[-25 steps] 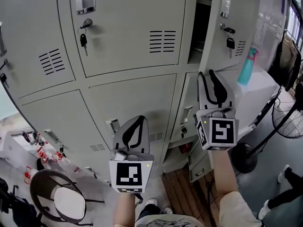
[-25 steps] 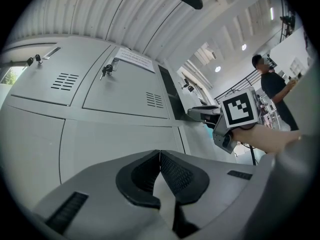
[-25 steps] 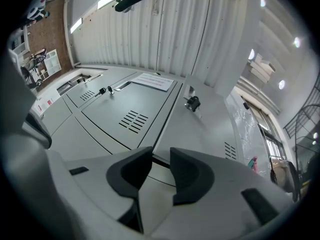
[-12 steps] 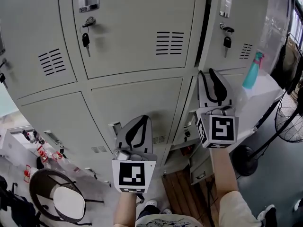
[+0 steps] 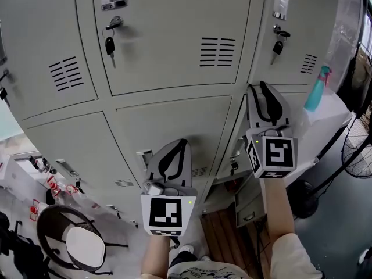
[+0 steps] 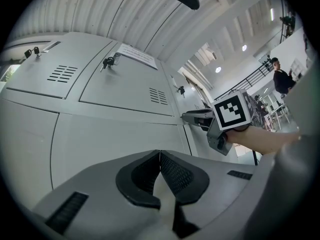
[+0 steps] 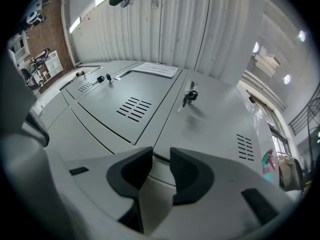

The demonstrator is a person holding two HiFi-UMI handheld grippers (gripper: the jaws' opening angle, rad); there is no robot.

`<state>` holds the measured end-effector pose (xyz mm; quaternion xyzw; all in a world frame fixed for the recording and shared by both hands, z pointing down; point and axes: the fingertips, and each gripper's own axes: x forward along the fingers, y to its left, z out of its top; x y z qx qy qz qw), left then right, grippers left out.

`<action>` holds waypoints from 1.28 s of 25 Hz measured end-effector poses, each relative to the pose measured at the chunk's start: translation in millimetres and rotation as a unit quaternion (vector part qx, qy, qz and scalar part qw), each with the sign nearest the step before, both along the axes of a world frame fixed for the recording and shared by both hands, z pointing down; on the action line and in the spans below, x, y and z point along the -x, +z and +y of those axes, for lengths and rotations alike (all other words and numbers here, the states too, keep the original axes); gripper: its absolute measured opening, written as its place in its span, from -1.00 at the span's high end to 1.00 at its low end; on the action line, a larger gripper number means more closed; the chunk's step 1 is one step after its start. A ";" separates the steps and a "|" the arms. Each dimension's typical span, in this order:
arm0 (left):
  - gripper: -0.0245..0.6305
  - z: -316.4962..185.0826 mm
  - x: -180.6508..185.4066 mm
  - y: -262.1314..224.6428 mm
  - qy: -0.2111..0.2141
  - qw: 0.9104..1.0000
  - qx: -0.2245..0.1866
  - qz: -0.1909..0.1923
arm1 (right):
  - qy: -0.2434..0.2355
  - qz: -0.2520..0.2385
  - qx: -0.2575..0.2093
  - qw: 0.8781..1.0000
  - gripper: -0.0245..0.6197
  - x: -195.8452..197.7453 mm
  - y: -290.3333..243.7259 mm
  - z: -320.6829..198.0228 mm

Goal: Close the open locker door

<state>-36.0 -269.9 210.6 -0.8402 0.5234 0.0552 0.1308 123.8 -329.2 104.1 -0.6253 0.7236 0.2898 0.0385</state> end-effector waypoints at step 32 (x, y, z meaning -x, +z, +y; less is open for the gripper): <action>0.92 1.9 -39.8 2.5 0.049 0.999 0.012 0.000 | -0.018 -0.073 0.012 0.997 0.68 -45.3 17.4 41.2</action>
